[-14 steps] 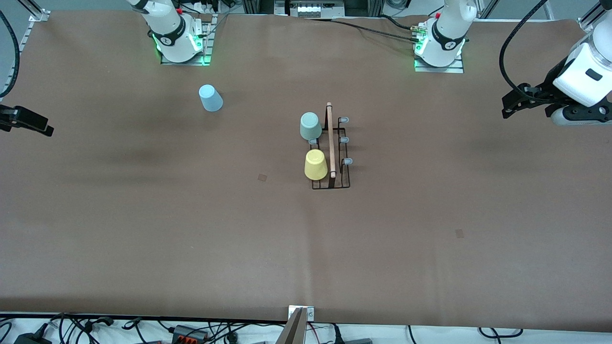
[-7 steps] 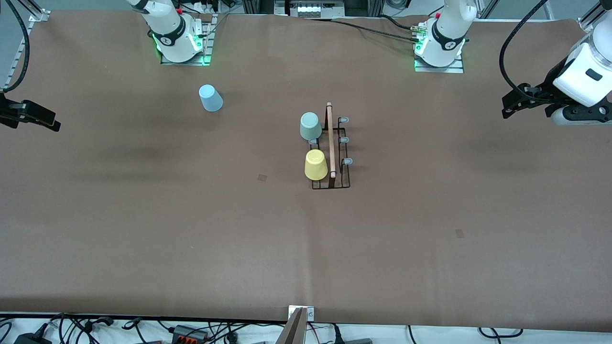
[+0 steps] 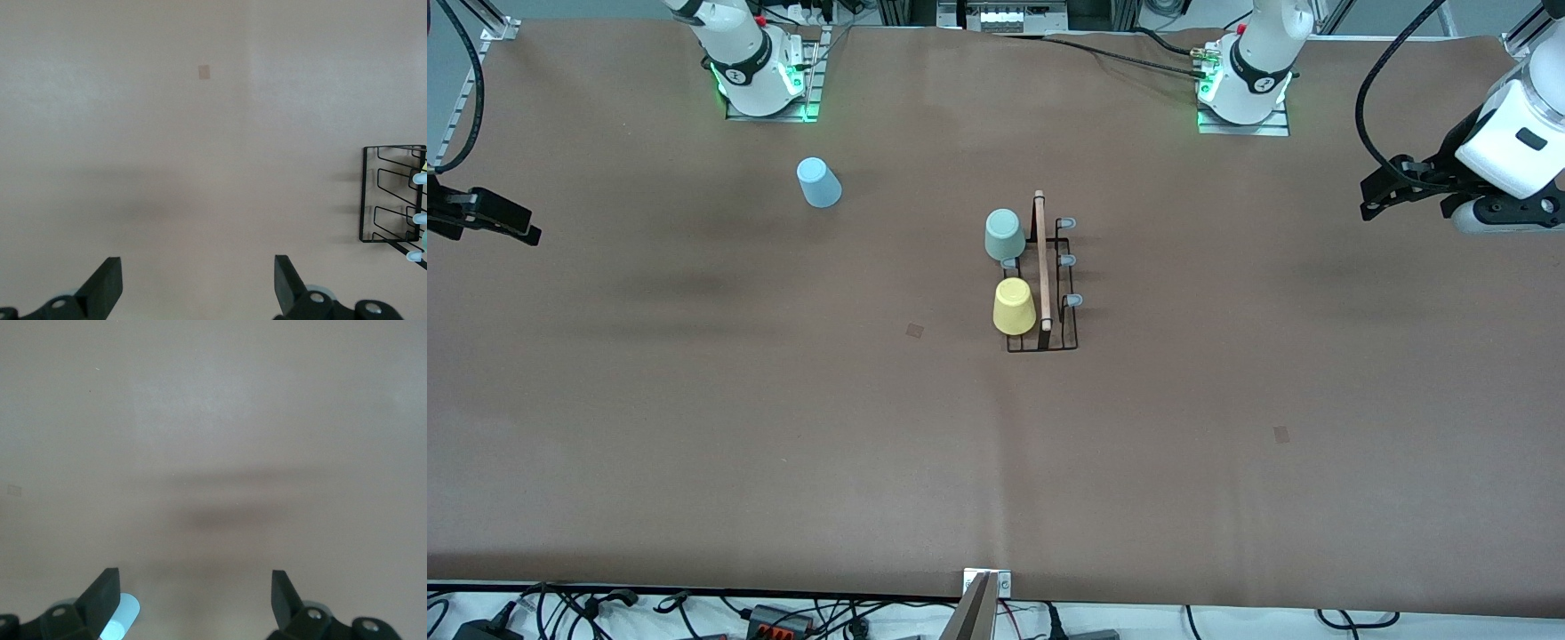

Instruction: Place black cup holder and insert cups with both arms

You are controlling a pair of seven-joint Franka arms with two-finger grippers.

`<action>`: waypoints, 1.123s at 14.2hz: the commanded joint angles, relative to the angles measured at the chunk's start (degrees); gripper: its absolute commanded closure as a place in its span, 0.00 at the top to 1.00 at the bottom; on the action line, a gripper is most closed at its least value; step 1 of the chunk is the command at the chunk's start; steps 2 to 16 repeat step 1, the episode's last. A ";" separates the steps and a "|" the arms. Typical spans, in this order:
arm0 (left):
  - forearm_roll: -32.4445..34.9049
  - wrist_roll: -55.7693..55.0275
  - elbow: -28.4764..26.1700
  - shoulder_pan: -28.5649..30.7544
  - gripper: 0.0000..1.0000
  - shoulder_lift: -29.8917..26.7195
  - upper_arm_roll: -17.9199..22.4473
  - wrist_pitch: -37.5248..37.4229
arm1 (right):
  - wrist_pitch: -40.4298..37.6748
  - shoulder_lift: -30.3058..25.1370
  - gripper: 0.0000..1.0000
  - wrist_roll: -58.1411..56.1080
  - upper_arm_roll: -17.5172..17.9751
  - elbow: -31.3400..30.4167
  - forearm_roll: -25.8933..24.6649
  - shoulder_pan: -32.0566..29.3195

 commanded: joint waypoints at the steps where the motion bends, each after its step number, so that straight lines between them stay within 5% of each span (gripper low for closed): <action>1: -0.74 -0.01 1.72 0.06 1.00 0.94 0.05 -0.77 | 0.01 -0.20 1.00 -0.42 0.15 0.30 -0.47 0.27; 16: -0.74 -0.01 1.72 0.06 1.00 0.94 0.05 -0.77 | 0.01 -0.20 1.00 -0.42 0.15 0.30 -0.47 0.27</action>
